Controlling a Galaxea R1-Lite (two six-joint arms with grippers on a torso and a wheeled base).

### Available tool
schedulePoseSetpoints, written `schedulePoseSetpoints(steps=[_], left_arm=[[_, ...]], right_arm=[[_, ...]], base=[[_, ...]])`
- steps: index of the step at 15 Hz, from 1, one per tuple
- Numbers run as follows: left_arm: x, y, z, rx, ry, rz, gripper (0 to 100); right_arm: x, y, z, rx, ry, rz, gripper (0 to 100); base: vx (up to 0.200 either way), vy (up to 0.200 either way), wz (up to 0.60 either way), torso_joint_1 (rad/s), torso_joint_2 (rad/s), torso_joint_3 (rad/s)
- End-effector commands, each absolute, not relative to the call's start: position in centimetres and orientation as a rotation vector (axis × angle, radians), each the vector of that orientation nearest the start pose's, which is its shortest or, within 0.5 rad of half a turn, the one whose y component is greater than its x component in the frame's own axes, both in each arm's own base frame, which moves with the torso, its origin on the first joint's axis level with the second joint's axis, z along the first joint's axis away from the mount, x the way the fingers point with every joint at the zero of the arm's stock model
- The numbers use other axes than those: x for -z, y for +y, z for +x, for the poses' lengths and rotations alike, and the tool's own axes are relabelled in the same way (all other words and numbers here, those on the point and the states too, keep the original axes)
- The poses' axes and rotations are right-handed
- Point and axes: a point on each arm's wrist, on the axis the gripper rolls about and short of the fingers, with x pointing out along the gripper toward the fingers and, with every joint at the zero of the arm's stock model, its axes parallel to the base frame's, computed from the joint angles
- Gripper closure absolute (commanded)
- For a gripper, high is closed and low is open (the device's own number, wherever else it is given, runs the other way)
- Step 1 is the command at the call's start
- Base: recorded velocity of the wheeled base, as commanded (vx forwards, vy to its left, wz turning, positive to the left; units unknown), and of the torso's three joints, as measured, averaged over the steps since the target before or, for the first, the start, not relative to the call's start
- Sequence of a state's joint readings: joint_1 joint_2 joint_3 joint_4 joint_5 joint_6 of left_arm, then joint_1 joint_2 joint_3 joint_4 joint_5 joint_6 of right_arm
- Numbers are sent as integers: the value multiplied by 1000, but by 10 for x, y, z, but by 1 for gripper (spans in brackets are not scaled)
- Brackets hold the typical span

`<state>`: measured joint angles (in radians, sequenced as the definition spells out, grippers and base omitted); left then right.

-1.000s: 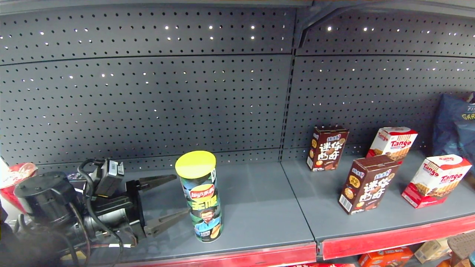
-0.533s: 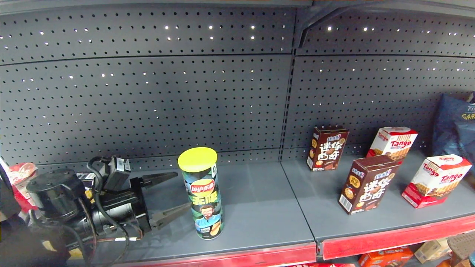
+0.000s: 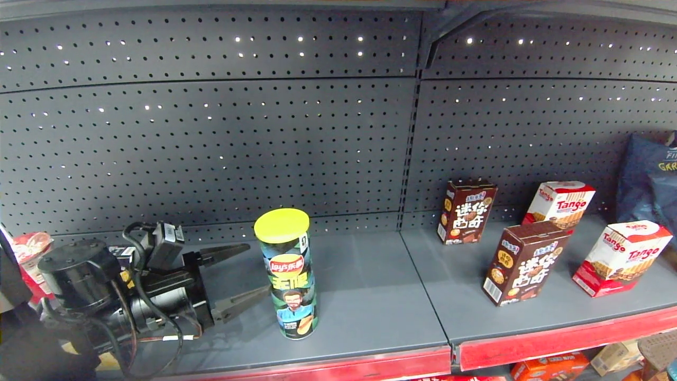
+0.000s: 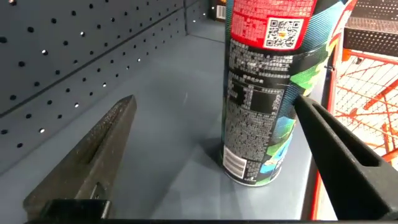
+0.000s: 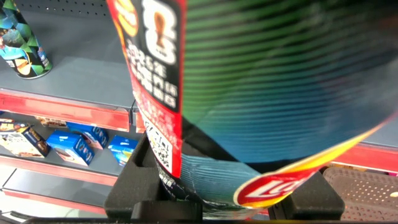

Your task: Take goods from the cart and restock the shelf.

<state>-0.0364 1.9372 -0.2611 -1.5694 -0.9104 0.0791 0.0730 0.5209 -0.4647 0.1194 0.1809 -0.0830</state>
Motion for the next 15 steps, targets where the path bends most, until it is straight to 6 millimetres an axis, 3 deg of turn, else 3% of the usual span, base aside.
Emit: schedulePoseSetpoints(steps=[1, 7, 11, 12, 13, 15], left_arm=[[-99, -27, 253, 946, 25, 41, 0], [-168, -11, 208, 875, -193, 72, 0], [-174, 6, 166, 747, -191, 54, 0], [-174, 6, 166, 747, -191, 54, 0], [-170, 15, 157, 605, -191, 59, 0], [-177, 15, 142, 546, -233, 53, 0]], right_arm=[[-197, 5, 18, -261, 164, -73, 100], [-198, 5, 18, -262, 158, -73, 100], [-200, 5, 16, -227, 144, -75, 100], [-200, 5, 16, -227, 144, -75, 100], [-202, 4, 11, -210, 114, -76, 100], [-201, 4, 7, -214, 97, -77, 100]], base=[[0, 0, 0, 0, 0, 0], [0, 0, 0, 0, 0, 0], [0, 0, 0, 0, 0, 0], [0, 0, 0, 0, 0, 0], [0, 0, 0, 0, 0, 0], [0, 0, 0, 0, 0, 0]])
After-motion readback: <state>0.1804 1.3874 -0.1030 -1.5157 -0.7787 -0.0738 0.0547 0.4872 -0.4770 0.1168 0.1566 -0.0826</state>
